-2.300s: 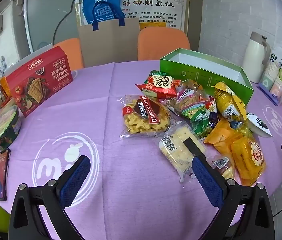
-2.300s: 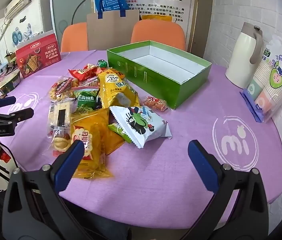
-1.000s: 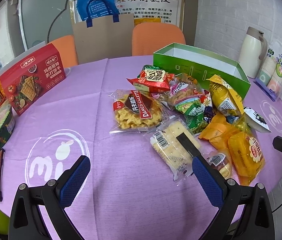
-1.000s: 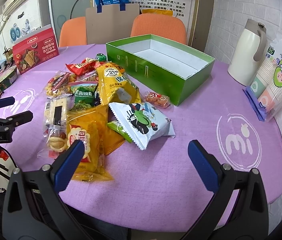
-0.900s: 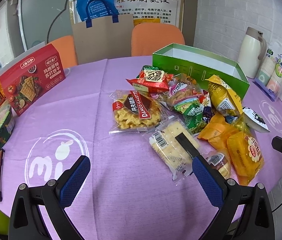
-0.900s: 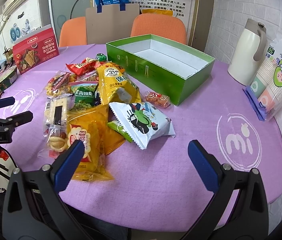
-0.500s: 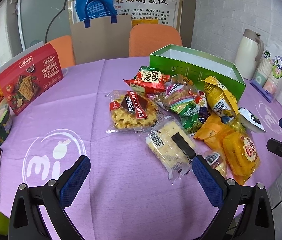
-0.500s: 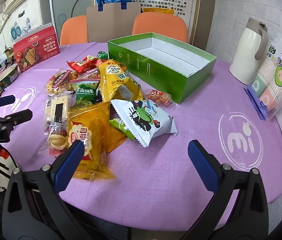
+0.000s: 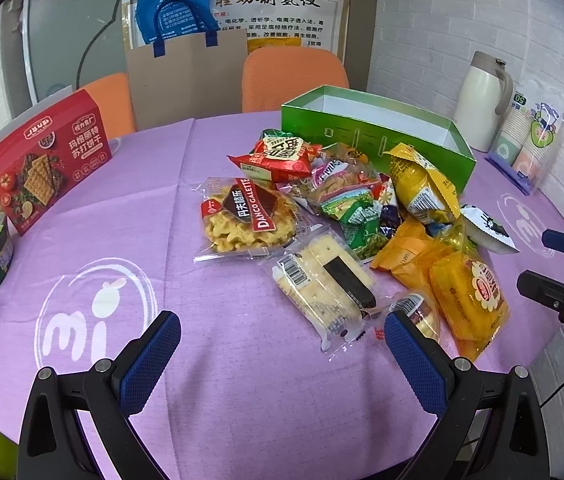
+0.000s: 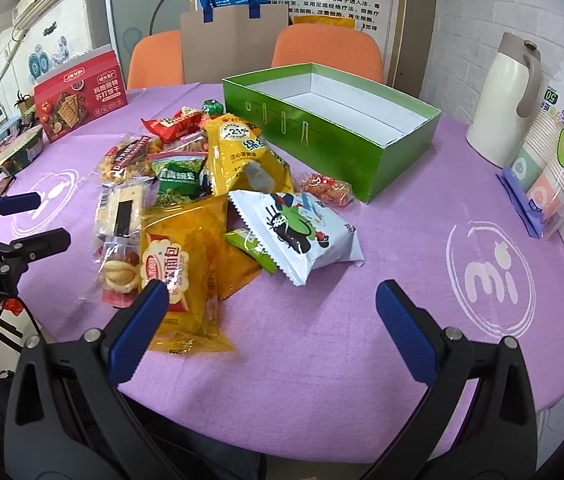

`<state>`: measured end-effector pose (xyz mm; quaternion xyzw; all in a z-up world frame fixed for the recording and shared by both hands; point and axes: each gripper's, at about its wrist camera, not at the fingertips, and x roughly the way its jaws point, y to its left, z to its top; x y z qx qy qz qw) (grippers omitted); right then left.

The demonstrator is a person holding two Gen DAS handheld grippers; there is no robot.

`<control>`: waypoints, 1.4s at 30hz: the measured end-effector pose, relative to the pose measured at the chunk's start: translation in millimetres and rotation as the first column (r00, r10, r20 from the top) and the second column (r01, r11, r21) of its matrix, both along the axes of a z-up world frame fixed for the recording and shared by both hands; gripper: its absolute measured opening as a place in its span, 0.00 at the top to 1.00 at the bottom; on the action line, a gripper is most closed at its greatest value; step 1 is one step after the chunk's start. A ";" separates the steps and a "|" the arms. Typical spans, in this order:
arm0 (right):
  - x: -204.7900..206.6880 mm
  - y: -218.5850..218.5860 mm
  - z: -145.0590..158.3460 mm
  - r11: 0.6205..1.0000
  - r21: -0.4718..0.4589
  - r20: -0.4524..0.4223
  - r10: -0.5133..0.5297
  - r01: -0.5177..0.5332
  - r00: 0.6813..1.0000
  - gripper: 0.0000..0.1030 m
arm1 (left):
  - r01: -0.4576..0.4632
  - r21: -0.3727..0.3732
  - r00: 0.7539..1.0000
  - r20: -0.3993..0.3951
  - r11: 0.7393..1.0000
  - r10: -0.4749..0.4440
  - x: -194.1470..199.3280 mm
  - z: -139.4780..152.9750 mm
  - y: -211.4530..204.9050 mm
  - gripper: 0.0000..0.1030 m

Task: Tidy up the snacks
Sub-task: 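Grasp the yellow bread bag with the right tool while the left grasps a small round pastry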

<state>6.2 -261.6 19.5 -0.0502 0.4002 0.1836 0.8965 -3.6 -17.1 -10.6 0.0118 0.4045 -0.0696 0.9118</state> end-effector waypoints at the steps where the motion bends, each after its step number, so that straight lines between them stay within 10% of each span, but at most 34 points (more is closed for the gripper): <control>1: -1.9 -0.3 -2.2 1.000 0.021 0.000 0.015 -0.015 1.000 0.00 | 0.019 -0.007 1.000 -0.009 1.000 -0.019 -0.9 -1.7 -1.1 0.00; 9: -4.7 16.9 -20.7 0.991 0.073 -0.072 0.121 -0.116 0.990 0.00 | 0.189 -0.194 0.978 -0.046 0.963 -0.201 -2.0 -4.8 -17.7 0.04; 13: -6.5 27.4 -23.2 0.986 0.054 -0.069 0.162 -0.158 0.984 0.00 | 0.233 -0.237 0.965 -0.066 0.943 -0.255 4.5 -9.0 -29.4 0.34; 16: -8.6 28.7 -23.8 0.984 0.063 -0.060 0.169 -0.166 0.984 0.05 | 0.226 -0.288 0.956 -0.116 0.930 -0.269 14.6 -15.8 -33.2 0.38; 24: 2.0 41.6 -34.4 0.976 0.067 -0.088 0.211 -0.206 0.973 0.47 | 0.230 -0.283 0.945 -0.163 0.931 -0.283 22.6 -27.3 -43.5 0.38; 28: 4.5 37.1 -35.3 0.976 0.111 -0.094 0.197 -0.187 0.976 0.58 | 0.254 -0.336 0.928 -0.181 0.907 -0.327 29.0 -37.1 -46.9 0.60; 42: 3.4 9.3 28.4 0.932 0.294 0.047 0.207 -0.212 0.977 0.60 | 0.341 -0.341 0.929 -0.018 0.876 -0.368 18.1 26.0 -32.3 0.62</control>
